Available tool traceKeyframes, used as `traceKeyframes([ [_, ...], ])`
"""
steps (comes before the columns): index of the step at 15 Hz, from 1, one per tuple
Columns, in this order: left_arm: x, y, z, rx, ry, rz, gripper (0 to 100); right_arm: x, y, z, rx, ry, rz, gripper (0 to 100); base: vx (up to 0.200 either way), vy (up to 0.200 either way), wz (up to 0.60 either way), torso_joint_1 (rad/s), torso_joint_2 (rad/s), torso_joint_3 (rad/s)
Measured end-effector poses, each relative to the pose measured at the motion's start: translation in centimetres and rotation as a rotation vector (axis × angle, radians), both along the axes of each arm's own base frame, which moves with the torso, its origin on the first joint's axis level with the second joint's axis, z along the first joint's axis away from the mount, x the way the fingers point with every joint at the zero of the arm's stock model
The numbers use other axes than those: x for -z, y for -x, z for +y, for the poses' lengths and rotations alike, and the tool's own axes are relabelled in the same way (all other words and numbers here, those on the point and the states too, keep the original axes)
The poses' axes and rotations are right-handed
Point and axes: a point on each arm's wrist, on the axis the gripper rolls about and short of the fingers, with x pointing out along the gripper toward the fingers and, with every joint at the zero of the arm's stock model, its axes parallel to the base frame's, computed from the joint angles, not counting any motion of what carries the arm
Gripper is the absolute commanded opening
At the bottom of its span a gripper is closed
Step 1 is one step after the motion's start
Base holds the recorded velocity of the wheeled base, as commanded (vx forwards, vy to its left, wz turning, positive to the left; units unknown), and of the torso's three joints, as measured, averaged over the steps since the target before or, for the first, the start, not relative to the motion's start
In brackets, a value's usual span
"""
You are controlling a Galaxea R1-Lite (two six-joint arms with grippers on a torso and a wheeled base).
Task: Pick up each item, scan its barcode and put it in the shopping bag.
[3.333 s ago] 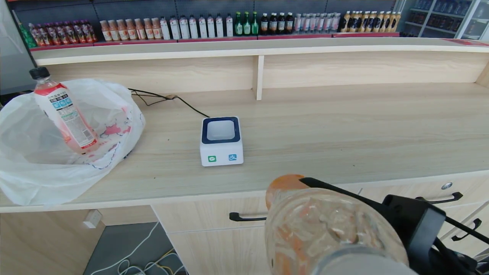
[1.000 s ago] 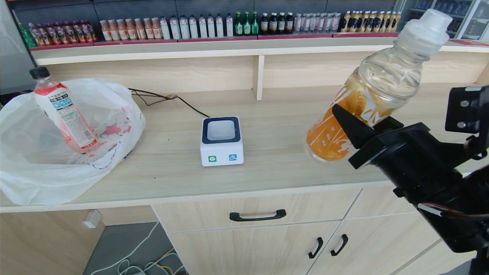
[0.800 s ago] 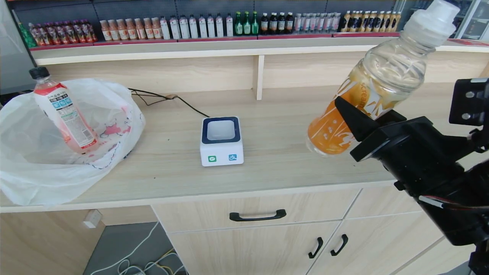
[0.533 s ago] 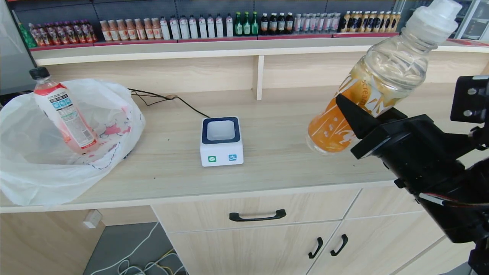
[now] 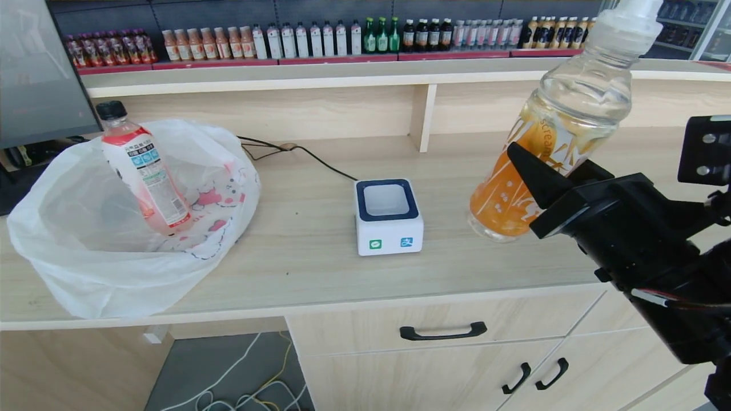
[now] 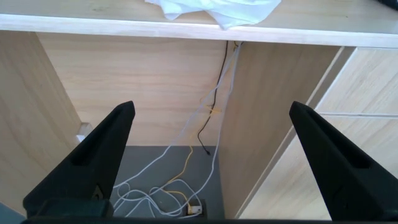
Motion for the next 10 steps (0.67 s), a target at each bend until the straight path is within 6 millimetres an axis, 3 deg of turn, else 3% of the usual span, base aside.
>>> traceKeyframes([
  [6, 0.00, 0.00, 0.00, 0.000, 0.001, 0.000, 100, -0.17, 0.42, -0.31, 0.000, -0.005, -0.007, 0, 0.000, 0.200, 0.00, 0.000, 0.00, 0.002],
  [10, 0.01, 0.00, 0.00, 0.000, 0.000, 0.001, 100, -0.39, 0.98, -0.69, -0.002, -0.010, -0.014, 0, 0.000, 0.000, 0.00, 0.000, 0.00, 0.000],
])
